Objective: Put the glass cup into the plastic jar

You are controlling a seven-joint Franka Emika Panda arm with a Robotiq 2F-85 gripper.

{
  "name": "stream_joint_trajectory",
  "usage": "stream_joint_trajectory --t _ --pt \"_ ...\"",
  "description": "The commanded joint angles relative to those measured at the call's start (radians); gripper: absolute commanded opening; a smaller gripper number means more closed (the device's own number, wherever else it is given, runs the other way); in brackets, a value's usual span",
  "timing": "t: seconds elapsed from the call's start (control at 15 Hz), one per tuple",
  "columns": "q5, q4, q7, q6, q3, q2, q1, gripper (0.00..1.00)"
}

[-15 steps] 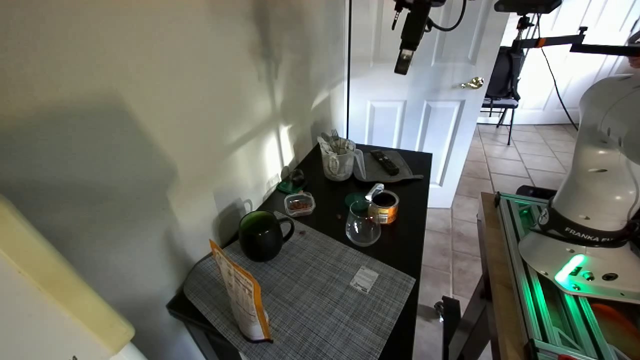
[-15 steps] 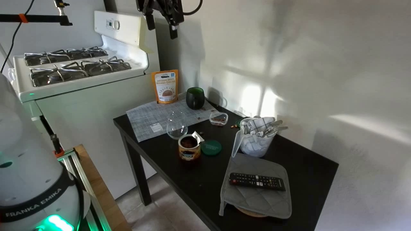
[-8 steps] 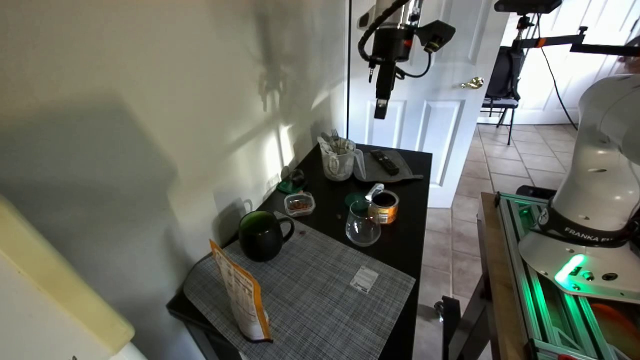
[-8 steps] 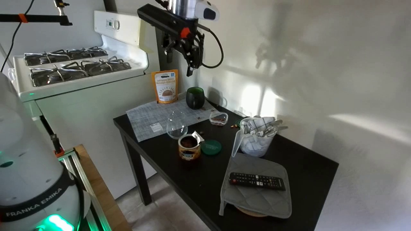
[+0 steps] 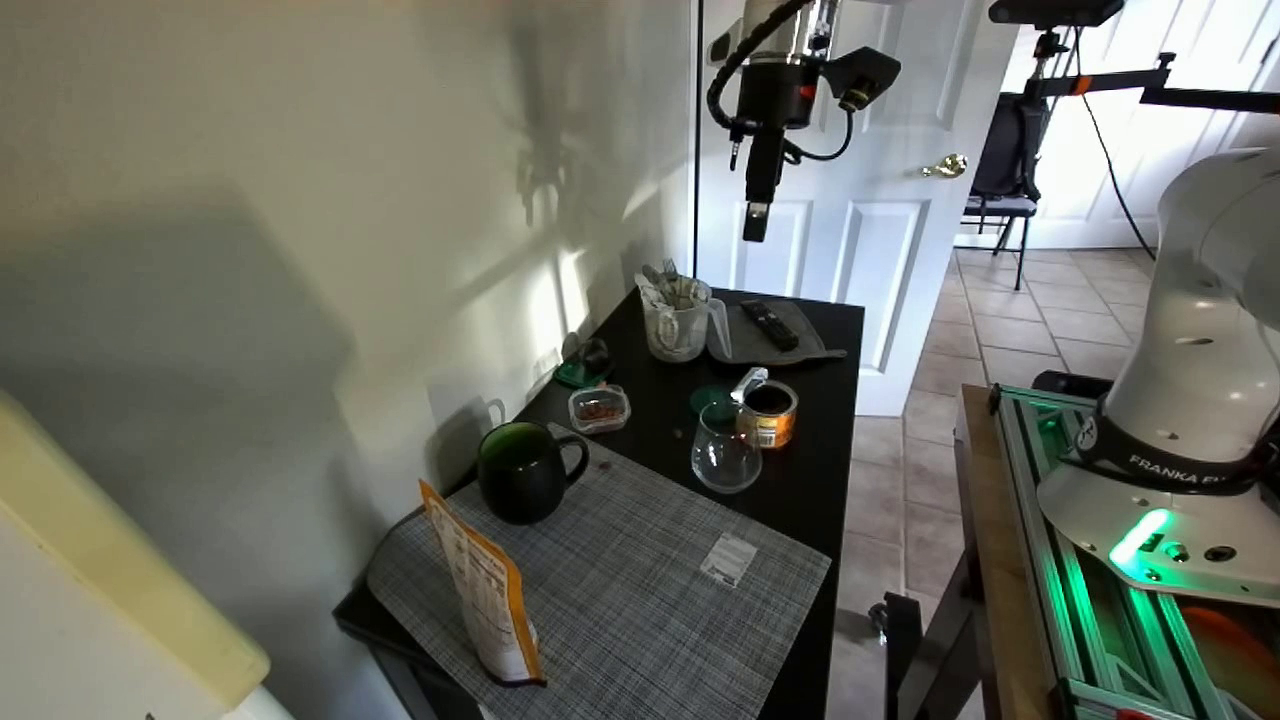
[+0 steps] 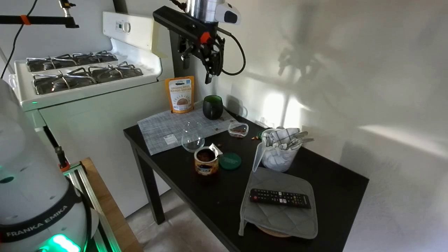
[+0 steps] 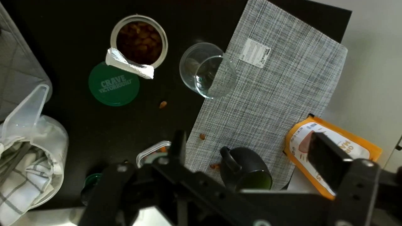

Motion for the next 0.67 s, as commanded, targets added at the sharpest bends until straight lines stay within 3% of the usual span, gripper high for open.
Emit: stream_joint_trajectory --t 0.0,0.2,0.6 --pt "0.022 0.061 -0.054 -0.055 -0.003 0.102 0.0 1.0" --pt "0.01 0.102 -0.028 -0.088 0.011 0.207 -0.017 1.0" --pt "0.1 0.093 -0.003 0.033 0.018 0.352 -0.065 1.0"
